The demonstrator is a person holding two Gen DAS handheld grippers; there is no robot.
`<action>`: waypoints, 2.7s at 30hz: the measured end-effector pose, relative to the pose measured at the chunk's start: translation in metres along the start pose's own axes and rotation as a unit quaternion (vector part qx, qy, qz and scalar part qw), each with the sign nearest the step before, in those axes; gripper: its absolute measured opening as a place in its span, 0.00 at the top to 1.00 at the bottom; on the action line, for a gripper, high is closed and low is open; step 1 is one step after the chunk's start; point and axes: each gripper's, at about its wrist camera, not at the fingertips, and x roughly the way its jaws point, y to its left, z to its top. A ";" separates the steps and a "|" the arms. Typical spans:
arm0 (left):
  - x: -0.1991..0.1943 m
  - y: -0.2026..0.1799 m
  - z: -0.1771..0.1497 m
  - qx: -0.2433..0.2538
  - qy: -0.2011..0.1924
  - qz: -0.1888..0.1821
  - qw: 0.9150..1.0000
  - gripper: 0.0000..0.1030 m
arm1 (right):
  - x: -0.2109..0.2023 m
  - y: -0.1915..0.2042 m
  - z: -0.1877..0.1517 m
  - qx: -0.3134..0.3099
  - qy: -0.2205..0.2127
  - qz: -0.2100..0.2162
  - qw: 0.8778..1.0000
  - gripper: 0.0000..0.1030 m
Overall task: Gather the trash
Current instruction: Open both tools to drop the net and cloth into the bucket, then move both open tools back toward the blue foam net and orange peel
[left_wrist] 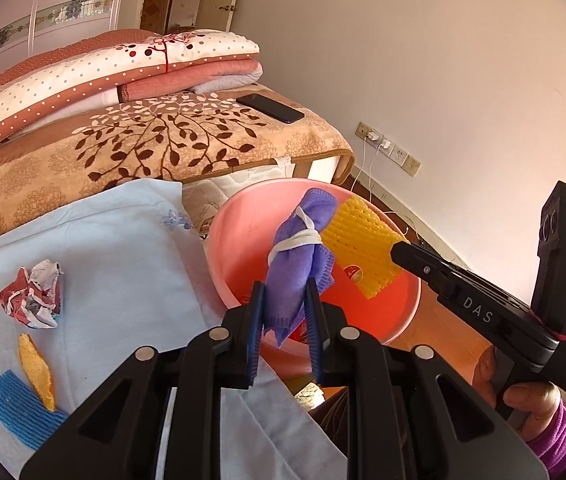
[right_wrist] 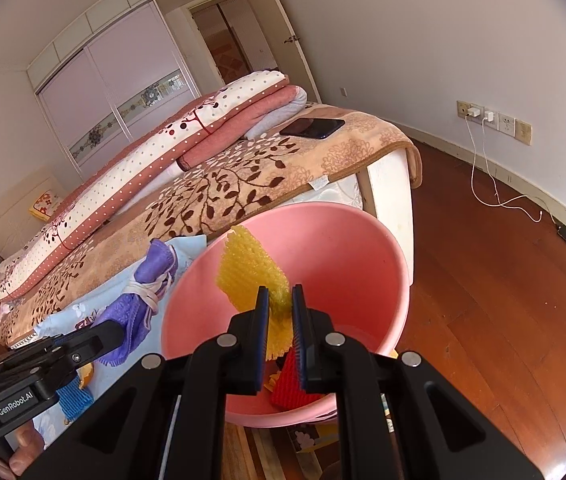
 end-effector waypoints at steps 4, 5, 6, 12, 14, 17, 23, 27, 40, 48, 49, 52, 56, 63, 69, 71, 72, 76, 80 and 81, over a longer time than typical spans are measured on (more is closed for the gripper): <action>0.011 -0.007 0.001 -0.002 0.009 0.001 1.000 0.81 | 0.001 -0.003 0.000 0.003 0.001 -0.002 1.000 0.90; 0.013 -0.007 0.001 -0.005 0.011 -0.002 1.000 0.81 | 0.001 -0.004 0.000 0.003 0.000 -0.003 1.000 0.90; 0.015 -0.008 0.002 -0.008 0.013 -0.003 1.000 0.81 | 0.001 -0.005 0.000 0.003 0.000 -0.004 1.000 0.90; 0.021 -0.016 0.005 -0.005 0.014 -0.001 1.000 0.81 | -0.001 -0.008 0.001 0.007 -0.006 -0.005 1.000 0.90; 0.023 -0.019 0.006 -0.003 0.013 0.000 1.000 0.81 | -0.001 -0.008 0.001 0.006 -0.006 -0.004 1.000 0.90; 0.024 -0.022 0.007 -0.002 0.009 0.001 1.000 0.80 | -0.001 -0.007 0.001 0.001 -0.006 -0.004 1.000 0.90; 0.024 -0.025 0.010 -0.007 0.010 -0.005 1.000 0.73 | 0.000 -0.005 0.001 -0.009 -0.005 -0.008 1.000 0.90; 0.018 -0.022 0.011 -0.019 -0.002 -0.014 1.000 0.58 | -0.001 -0.005 0.002 -0.010 -0.005 -0.011 1.000 0.90; 0.004 -0.011 0.008 -0.030 -0.005 -0.010 0.999 0.57 | -0.005 -0.002 0.003 -0.016 -0.013 -0.017 1.000 0.58; -0.010 0.002 0.003 -0.043 -0.006 0.000 0.999 0.57 | -0.012 0.007 0.002 -0.023 -0.015 -0.007 1.000 0.56; -0.012 0.004 0.002 -0.044 -0.006 0.004 0.999 0.57 | -0.014 0.009 0.002 -0.025 -0.015 -0.005 1.000 0.55; -0.019 0.011 -0.002 -0.052 -0.007 0.018 0.998 0.57 | -0.018 0.016 0.001 -0.030 -0.017 0.004 0.999 0.54; -0.032 0.022 -0.008 -0.062 -0.016 0.039 0.997 0.57 | -0.022 0.029 -0.002 -0.044 -0.018 0.016 0.999 0.52; -0.060 0.049 -0.022 -0.087 -0.029 0.086 0.992 0.57 | -0.027 0.055 -0.009 -0.063 -0.013 0.040 0.997 0.52; -0.085 0.073 -0.038 -0.113 -0.037 0.122 0.985 0.57 | -0.030 0.076 -0.017 -0.076 -0.005 0.059 0.995 0.52; -0.093 0.081 -0.044 -0.120 -0.041 0.130 0.983 0.57 | -0.031 0.082 -0.021 -0.083 -0.002 0.063 0.995 0.52; -0.097 0.084 -0.047 -0.124 -0.042 0.132 0.982 0.57 | -0.031 0.086 -0.023 -0.087 0.000 0.065 0.994 0.52; -0.112 0.099 -0.060 -0.136 -0.045 0.148 0.979 0.57 | -0.031 0.098 -0.032 -0.098 0.010 0.072 0.993 0.52; -0.123 0.112 -0.073 -0.141 -0.043 0.165 0.975 0.57 | -0.028 0.110 -0.042 -0.107 0.024 0.081 0.991 0.52; -0.126 0.115 -0.077 -0.142 -0.042 0.168 0.975 0.57 | -0.027 0.114 -0.045 -0.110 0.026 0.083 0.990 0.52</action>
